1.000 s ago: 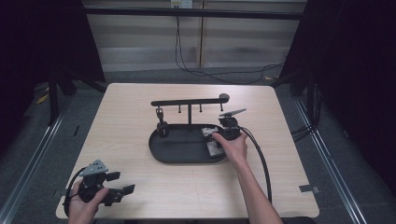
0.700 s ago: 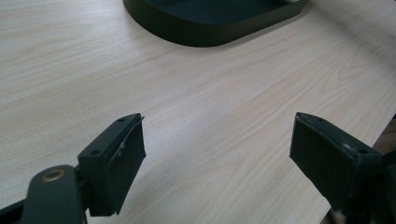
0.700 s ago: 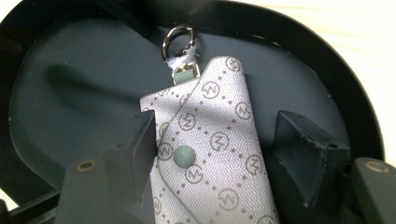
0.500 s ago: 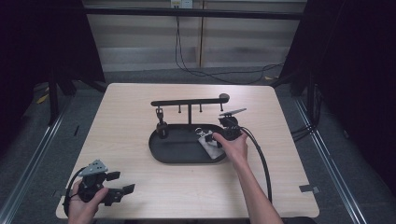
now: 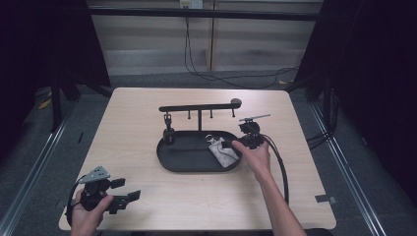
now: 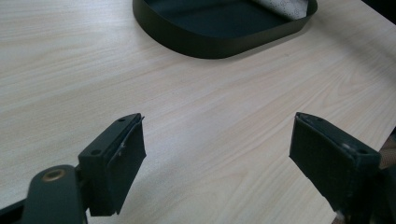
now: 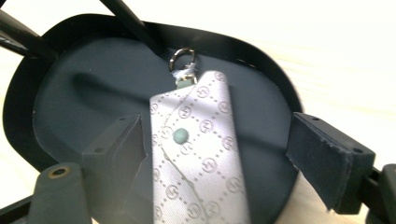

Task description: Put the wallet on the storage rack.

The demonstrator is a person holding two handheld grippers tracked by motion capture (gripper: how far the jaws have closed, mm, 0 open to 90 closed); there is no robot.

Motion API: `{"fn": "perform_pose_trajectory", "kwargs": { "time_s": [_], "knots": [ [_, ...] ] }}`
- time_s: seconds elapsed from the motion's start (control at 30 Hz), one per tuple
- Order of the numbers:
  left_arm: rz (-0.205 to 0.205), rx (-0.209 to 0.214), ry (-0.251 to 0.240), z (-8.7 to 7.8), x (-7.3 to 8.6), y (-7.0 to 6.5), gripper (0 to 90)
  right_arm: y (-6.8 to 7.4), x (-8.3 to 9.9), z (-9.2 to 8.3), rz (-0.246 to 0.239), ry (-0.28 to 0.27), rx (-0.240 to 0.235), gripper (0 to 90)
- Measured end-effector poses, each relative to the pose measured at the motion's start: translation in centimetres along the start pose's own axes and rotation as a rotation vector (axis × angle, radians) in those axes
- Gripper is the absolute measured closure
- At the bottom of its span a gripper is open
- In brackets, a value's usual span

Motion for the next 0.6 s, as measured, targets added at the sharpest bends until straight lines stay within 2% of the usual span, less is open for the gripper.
{"fn": "perform_pose_trajectory", "kwargs": {
  "time_s": [0.17, 0.43, 0.6],
  "knots": [
    [0.0, -0.007, 0.004, 0.0, 0.1, 0.1, 18.0, -0.3, 0.3, -1.0, -0.016, -0.032, -0.003, 18.8],
    [-0.002, -0.012, 0.014, 0.1, 0.1, 0.1, 18.2, -1.4, 1.4, -3.1, -0.009, -0.069, 0.006, 17.8],
    [-0.004, -0.012, 0.019, 0.2, 0.2, 0.2, 18.2, -2.0, 2.5, -4.2, -0.014, -0.065, 0.014, 18.1]
  ]
}}
Point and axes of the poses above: each handheld gripper's, and its own axes: z roughly forward along the jaws, x roughly out of its underside, y roughly to its left, the point moved 5 cm from there along z, roughly forward along the jaws, and after that the axes turned 2 degrees about y, right-handed, at the moved point
